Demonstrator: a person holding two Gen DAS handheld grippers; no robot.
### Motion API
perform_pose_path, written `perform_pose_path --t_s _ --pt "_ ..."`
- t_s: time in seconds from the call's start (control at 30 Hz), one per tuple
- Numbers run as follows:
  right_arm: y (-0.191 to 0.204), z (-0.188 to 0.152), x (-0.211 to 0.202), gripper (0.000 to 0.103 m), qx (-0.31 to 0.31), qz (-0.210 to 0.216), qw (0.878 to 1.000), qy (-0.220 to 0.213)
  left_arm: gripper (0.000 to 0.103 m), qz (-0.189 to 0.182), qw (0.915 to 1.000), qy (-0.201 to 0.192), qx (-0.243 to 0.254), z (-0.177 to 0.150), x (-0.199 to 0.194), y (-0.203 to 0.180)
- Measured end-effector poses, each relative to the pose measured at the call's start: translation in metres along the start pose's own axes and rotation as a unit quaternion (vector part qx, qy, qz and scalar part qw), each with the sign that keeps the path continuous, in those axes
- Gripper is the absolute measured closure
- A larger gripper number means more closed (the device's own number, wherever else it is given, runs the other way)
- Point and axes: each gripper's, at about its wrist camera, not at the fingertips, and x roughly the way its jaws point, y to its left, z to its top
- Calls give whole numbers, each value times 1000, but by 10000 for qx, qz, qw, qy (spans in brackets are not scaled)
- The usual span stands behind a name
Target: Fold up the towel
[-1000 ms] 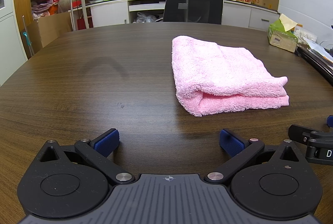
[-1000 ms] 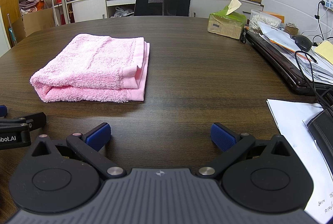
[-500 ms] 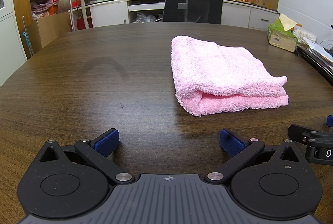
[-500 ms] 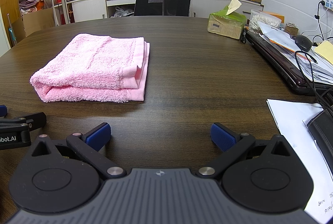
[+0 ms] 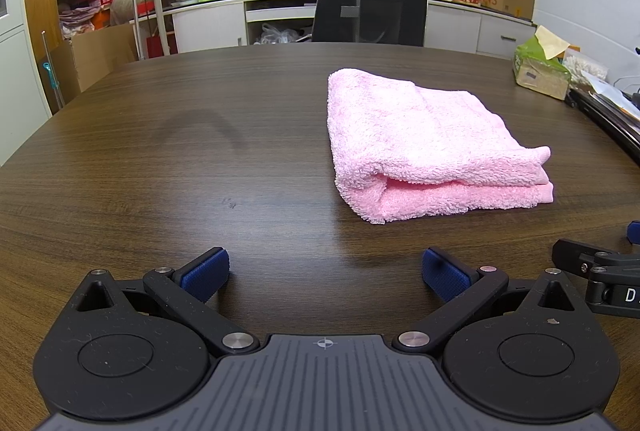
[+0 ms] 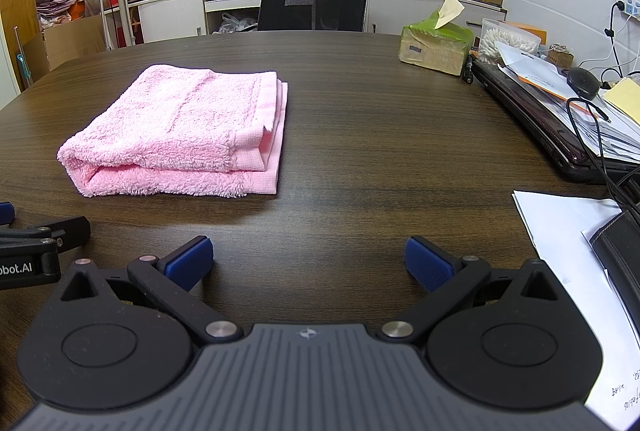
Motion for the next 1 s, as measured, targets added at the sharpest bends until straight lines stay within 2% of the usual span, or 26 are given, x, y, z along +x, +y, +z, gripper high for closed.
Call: perform_pose_path --t_s 0.8,1.0 --pt "6 -1 -1 0 -35 59 10000 -10 0 -33 10000 -1 19 0 0 1" --pt "6 -1 -1 0 -37 64 10000 -11 0 -156 9998 -9 131 1 0 8"
